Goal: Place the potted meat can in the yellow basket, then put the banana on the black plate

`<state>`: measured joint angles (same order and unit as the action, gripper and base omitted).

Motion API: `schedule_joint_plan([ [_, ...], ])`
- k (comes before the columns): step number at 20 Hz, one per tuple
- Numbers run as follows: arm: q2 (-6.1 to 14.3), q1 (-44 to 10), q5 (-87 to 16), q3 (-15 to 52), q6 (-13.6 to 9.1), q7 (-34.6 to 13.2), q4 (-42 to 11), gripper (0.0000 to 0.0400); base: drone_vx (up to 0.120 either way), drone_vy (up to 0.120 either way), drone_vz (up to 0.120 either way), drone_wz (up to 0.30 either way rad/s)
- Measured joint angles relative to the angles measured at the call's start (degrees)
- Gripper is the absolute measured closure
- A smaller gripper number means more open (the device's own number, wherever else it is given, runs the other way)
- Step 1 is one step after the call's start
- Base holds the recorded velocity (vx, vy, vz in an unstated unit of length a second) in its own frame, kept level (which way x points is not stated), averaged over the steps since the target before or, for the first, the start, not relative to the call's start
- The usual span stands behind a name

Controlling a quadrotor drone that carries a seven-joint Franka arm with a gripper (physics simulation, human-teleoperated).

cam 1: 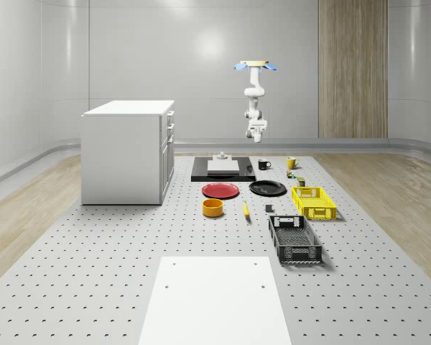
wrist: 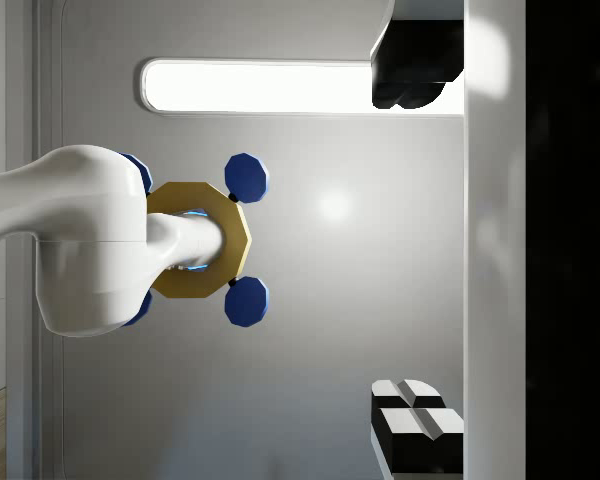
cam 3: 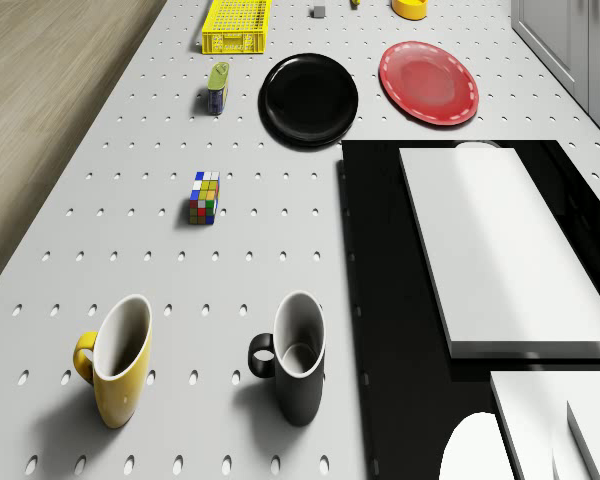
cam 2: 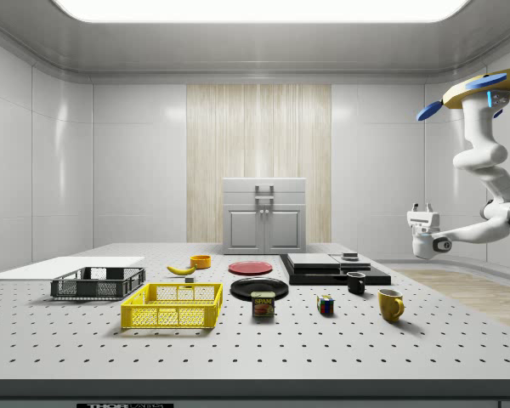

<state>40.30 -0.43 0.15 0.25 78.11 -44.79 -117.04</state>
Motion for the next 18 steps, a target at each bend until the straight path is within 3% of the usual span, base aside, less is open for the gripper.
schedule_joint_plan([
  [18, 0.5, -0.15, -0.3, 0.28, 0.72, 0.0, -0.43, 0.0, 0.0, 0.0, 0.0, 0.0],
])
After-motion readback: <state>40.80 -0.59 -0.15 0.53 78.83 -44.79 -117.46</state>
